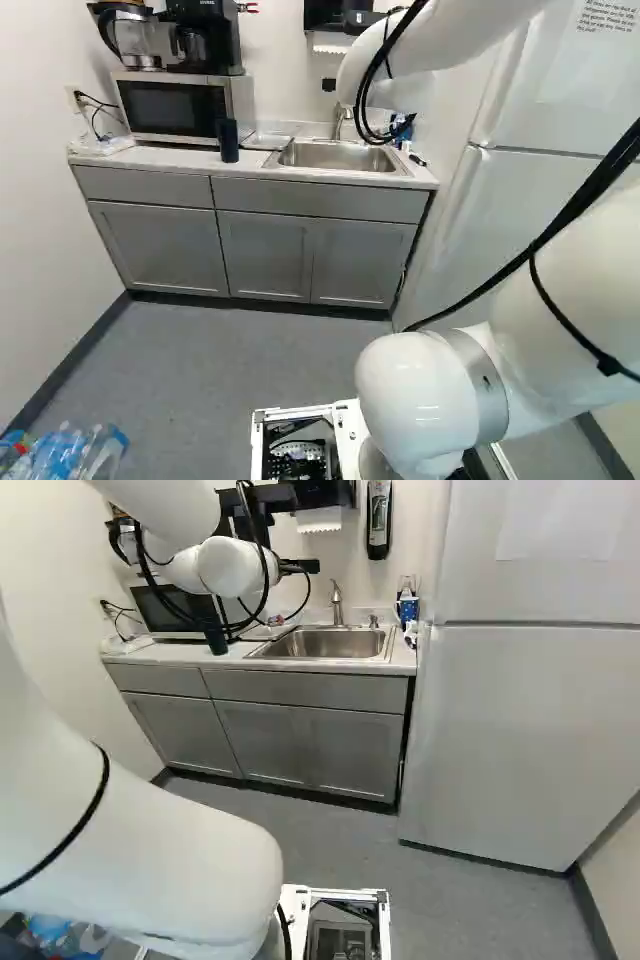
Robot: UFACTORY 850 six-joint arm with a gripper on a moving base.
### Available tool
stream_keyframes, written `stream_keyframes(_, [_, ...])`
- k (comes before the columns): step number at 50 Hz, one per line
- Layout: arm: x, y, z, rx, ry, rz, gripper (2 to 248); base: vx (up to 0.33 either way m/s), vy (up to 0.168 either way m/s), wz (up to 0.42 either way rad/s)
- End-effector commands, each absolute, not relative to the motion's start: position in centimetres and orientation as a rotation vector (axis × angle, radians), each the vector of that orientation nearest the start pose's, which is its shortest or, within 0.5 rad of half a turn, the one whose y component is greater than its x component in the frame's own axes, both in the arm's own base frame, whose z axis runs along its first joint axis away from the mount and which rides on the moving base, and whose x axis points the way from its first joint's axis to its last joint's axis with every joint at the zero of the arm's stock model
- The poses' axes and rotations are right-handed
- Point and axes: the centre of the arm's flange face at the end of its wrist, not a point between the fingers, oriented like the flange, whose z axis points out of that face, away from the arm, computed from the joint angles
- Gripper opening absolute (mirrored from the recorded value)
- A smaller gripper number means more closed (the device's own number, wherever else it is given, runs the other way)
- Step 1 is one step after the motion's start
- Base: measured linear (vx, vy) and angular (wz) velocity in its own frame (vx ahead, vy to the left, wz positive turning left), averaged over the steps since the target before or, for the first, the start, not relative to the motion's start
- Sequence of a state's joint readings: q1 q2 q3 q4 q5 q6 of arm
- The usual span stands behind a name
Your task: Rinse the cup and place it in the tray
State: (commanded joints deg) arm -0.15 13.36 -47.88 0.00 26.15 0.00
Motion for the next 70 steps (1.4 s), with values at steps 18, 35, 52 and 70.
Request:
stream_keyframes(18, [44.54, -0.12, 66.59, -2.273, 0.003, -2.172, 247, 0.123, 0.0, -0.014])
stream_keyframes(35, [44.54, -0.12, 66.59, -2.273, 0.003, -2.172, 247, 0.14, -0.019, 0.003])
stream_keyframes(52, [44.54, -0.12, 66.59, -2.273, 0.003, -2.172, 247, 0.135, -0.03, -0.002])
stream_keyframes(70, [44.54, -0.12, 66.59, -2.273, 0.003, -2.172, 247, 0.134, -0.017, 0.124])
